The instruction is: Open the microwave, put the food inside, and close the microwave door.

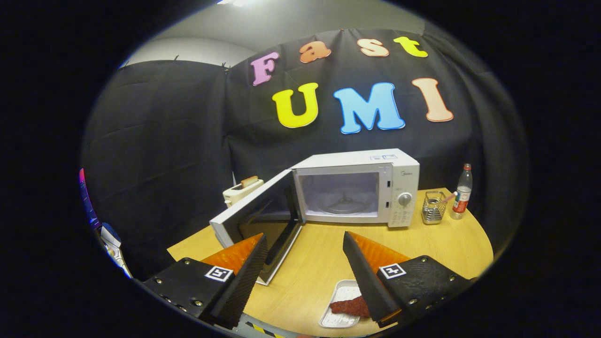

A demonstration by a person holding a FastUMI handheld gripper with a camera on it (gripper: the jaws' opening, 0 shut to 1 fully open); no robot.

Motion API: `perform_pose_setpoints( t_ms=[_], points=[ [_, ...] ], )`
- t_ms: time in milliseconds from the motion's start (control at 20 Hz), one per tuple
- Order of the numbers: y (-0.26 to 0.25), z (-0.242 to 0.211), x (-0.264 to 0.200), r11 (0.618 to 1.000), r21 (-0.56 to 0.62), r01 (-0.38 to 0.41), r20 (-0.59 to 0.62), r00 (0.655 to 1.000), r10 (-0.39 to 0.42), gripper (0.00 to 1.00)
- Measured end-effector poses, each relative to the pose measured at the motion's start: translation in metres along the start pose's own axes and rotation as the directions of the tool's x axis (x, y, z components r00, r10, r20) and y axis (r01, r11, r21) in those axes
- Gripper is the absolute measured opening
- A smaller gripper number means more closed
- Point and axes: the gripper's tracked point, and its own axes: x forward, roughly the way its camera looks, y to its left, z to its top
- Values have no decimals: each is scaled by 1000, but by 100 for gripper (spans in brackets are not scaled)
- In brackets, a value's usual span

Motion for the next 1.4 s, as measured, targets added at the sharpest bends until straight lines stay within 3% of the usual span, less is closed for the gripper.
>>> perform_pose_setpoints(
  t_ms=[350, 700, 1200, 1250, 1300, 1400],
  points=[
    [-75, -46, 8, 993, 80, 86, -126, 989, -76, 98],
    [-112, -106, 1, 980, 146, 137, -270, 958, -93, 98],
    [-109, -162, -16, 935, 322, 148, -385, 923, -14, 97],
    [-107, -164, -16, 932, 331, 149, -388, 921, -10, 93],
    [-106, -168, -19, 931, 330, 156, -393, 919, -15, 77],
    [-103, -169, -24, 933, 323, 157, -390, 921, -20, 61]
  ],
)
